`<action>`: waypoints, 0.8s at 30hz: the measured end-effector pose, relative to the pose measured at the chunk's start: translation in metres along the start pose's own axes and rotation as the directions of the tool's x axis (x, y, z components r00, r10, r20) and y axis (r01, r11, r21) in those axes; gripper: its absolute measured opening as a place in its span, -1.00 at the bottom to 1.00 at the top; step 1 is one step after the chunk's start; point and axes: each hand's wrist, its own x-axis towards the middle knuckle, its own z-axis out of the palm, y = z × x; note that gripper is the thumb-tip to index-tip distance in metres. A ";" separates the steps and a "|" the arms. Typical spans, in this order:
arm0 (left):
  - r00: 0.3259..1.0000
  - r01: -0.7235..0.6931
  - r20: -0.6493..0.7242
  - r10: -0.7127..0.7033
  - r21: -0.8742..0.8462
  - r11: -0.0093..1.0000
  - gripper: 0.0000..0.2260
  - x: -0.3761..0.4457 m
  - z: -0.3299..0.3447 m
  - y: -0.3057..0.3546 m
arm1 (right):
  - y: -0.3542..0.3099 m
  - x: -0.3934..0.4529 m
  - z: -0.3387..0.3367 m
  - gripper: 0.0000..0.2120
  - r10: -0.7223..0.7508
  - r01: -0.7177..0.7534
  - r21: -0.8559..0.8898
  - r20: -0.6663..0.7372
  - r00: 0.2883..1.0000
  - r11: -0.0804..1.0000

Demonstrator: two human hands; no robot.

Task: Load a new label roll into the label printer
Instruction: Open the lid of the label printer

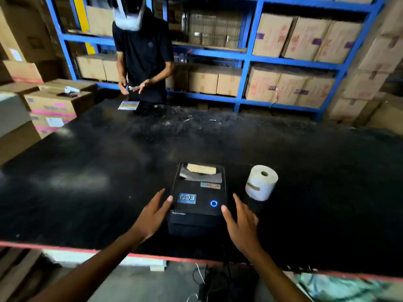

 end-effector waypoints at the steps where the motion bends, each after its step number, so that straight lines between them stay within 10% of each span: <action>1: 0.999 0.037 -0.001 -0.038 -0.102 0.994 -0.49 0.002 0.002 0.003 | -0.002 -0.001 0.002 -0.42 0.049 -0.050 0.080 0.010 0.999 0.996; 9: 0.995 0.067 0.093 -0.034 -0.381 0.922 -0.45 0.023 0.009 0.033 | -0.025 0.015 0.009 -0.46 0.026 0.011 0.380 -0.090 0.996 0.925; 24: 0.993 0.093 0.102 -0.059 -0.375 0.922 -0.28 0.023 0.012 0.028 | -0.005 0.028 0.004 -0.66 -0.068 0.102 0.230 -0.150 0.986 0.968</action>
